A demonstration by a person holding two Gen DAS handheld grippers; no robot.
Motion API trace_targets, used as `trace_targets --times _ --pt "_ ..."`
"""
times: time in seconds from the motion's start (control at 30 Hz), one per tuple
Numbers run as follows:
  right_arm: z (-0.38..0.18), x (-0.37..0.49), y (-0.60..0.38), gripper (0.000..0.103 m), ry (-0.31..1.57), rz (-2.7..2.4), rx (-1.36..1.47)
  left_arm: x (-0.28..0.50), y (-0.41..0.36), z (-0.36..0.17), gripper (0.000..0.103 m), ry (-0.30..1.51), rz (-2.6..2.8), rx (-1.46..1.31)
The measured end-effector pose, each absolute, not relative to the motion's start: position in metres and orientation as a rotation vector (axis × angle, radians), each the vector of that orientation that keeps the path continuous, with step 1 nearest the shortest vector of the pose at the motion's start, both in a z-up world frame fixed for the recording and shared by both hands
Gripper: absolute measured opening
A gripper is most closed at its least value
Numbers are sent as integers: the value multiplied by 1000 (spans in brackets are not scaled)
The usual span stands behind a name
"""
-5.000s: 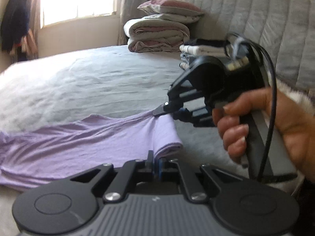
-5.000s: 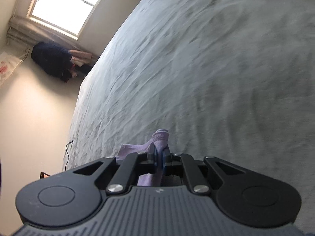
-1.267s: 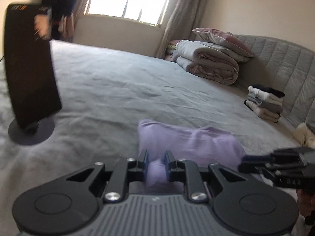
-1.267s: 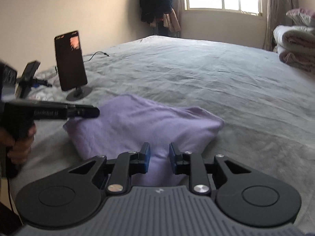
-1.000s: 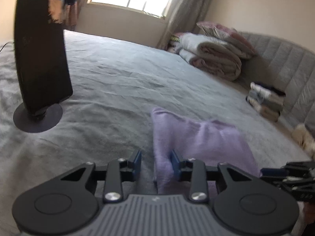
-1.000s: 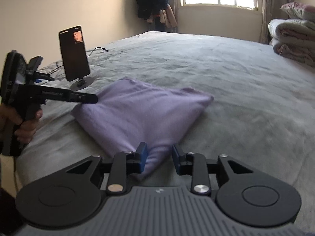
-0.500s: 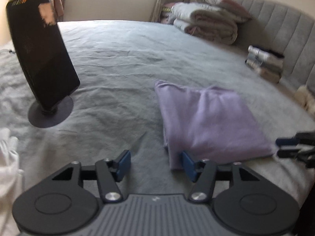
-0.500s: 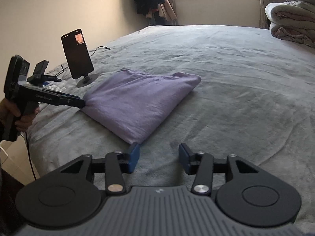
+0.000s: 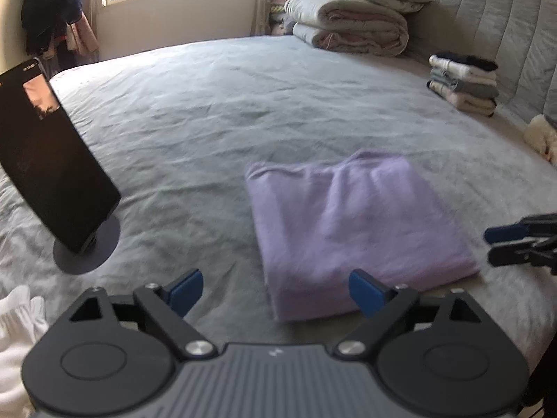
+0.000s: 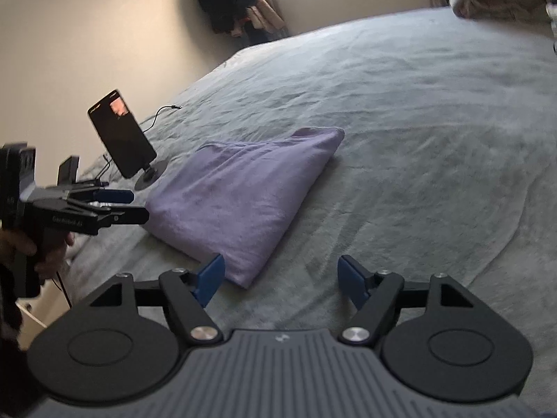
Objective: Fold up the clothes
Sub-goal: 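Grasp the folded lavender garment with both grippers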
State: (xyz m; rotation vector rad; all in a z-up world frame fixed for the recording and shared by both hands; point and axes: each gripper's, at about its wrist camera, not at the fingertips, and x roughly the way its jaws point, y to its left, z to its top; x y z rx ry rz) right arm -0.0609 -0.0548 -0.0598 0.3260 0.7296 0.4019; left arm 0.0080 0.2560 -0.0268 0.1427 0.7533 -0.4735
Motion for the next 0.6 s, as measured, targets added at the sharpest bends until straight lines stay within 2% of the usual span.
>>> trace_targets --times 0.23,0.3,0.37,0.6 --pt "-55 -20 -62 75 850 415 541 45 273 -43 92 810 -560 -174" --pt "-60 -9 -66 75 871 413 632 58 278 -54 86 860 -578 -272" --pt "-66 0 -71 75 876 401 714 69 282 -63 85 884 -599 -366" --pt "-84 20 -85 66 842 377 960 97 282 -87 75 917 -647 -629"
